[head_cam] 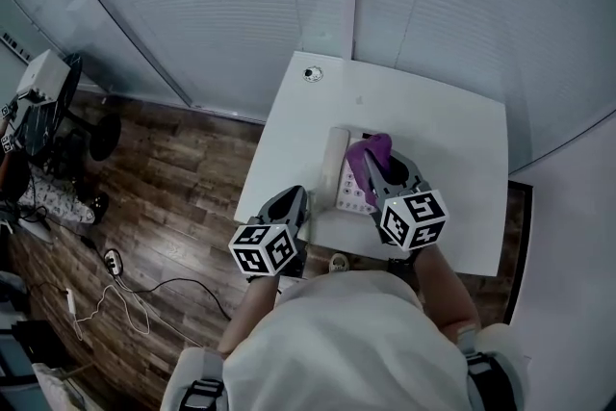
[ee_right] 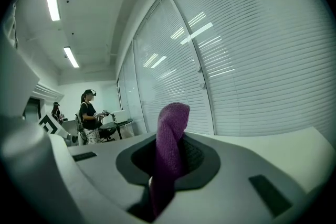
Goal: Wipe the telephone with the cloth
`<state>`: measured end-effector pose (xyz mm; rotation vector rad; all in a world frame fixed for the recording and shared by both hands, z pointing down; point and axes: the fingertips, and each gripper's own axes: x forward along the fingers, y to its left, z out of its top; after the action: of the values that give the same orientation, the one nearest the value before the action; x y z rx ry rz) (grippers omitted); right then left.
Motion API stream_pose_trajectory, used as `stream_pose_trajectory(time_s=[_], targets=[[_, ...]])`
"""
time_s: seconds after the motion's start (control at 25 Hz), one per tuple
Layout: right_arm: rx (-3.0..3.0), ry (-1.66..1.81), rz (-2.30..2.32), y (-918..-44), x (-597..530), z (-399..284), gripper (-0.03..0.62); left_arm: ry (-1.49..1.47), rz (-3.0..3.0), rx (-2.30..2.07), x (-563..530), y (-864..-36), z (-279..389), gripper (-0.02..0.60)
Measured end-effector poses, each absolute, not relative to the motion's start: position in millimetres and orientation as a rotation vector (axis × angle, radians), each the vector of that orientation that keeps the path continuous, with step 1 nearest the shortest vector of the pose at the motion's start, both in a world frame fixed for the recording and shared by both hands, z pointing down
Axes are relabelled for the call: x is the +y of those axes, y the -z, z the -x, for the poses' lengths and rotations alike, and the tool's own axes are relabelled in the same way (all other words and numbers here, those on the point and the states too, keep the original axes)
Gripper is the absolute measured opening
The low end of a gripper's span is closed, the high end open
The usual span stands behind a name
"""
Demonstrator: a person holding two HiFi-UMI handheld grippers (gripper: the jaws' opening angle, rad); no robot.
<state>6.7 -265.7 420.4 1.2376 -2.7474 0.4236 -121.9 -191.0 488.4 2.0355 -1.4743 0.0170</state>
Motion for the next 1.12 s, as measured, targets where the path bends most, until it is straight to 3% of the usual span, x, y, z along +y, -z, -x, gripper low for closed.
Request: stream_pose_trajectory(time_s=[0.52, 1.12], targets=[[-2.729, -0.306, -1.242, -425, -339, -5, 0.06, -0.004, -1.968, -1.506, -199, -496, 119, 0.021], [-2.671, -0.302, -1.165, -458, -375, 52, 0.06, -0.008, -1.962, -1.466, -217, -495, 136, 0.021]])
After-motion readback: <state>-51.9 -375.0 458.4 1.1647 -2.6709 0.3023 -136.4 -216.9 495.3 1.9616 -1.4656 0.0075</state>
